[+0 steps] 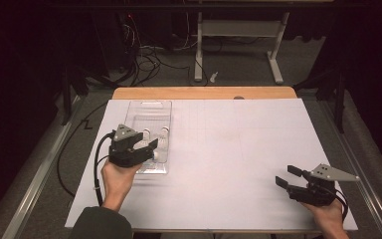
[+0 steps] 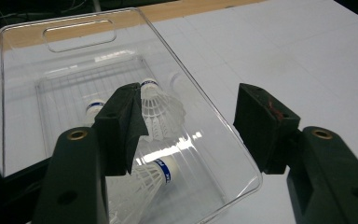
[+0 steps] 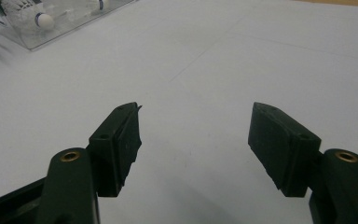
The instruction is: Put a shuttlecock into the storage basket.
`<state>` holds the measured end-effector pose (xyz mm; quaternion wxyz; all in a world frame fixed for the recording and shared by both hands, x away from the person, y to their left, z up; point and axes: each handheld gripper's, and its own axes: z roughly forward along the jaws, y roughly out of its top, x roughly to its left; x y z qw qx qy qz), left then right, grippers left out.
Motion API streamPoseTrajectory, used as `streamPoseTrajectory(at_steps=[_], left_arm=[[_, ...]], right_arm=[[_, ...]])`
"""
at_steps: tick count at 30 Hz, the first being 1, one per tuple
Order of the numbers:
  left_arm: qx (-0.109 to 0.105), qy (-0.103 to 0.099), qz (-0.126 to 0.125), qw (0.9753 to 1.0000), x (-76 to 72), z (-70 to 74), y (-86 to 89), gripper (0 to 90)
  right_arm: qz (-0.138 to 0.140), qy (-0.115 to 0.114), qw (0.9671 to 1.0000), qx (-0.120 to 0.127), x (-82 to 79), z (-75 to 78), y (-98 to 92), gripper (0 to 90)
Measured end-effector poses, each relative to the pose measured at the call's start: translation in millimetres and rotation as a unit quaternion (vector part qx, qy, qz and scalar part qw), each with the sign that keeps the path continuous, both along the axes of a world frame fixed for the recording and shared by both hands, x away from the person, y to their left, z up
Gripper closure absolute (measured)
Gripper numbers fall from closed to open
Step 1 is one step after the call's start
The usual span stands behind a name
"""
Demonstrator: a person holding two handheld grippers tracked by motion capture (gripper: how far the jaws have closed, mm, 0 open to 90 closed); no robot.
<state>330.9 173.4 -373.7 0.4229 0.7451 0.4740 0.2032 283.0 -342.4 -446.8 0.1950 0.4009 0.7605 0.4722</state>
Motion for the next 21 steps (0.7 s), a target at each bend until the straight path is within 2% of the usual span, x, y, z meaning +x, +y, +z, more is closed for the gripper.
streamPoseTrajectory(at_steps=[21], left_arm=[[-0.006, -0.014, -0.010, 0.9998, -12.7, 5.4, 3.5, 40.3]], right_arm=[[0.000, 0.000, 1.0000, 0.000, -0.1, 0.2, 0.1, 34.4]])
